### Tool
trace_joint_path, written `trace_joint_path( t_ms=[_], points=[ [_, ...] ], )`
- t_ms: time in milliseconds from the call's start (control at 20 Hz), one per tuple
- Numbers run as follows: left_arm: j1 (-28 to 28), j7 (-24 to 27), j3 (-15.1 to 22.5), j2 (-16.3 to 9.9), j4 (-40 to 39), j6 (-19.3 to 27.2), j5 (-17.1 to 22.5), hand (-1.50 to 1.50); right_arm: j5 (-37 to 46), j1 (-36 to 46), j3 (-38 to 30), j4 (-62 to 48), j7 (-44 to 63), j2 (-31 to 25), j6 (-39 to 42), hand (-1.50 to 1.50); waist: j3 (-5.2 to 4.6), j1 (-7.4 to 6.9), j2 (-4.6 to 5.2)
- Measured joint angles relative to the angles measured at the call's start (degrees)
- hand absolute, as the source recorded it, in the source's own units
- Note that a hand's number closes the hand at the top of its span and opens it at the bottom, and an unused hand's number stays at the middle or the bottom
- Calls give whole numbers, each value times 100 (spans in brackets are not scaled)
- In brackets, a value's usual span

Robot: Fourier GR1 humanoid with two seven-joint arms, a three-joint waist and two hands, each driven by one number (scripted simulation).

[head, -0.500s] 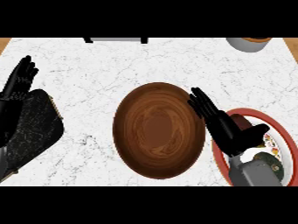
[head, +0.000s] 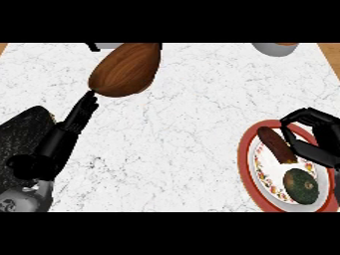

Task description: Pick the sweet potato from the plate and place it in the bowl

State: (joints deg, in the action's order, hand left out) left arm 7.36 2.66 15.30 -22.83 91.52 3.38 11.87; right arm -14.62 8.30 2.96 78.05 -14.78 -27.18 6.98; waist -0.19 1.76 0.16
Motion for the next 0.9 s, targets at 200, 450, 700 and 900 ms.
trace_joint_path(
  t_ms=[200,450,700,900],
  points=[
    [108,-204,294,376,-110,-68,-48,0,197,118,-254,-768,-781,-86,229,-150,17,-122,5],
    [106,-367,349,451,-20,-164,-9,0,1126,406,-70,-1021,-1043,-673,151,-150,21,-205,-3],
    [134,-417,391,541,-46,-136,-76,0,2087,738,421,-879,-406,-1421,294,-150,7,-231,-15],
    [174,-468,413,574,-36,-145,-94,0,2557,1005,967,-716,289,-2103,1205,-150,-2,-269,-18]
  ],
)
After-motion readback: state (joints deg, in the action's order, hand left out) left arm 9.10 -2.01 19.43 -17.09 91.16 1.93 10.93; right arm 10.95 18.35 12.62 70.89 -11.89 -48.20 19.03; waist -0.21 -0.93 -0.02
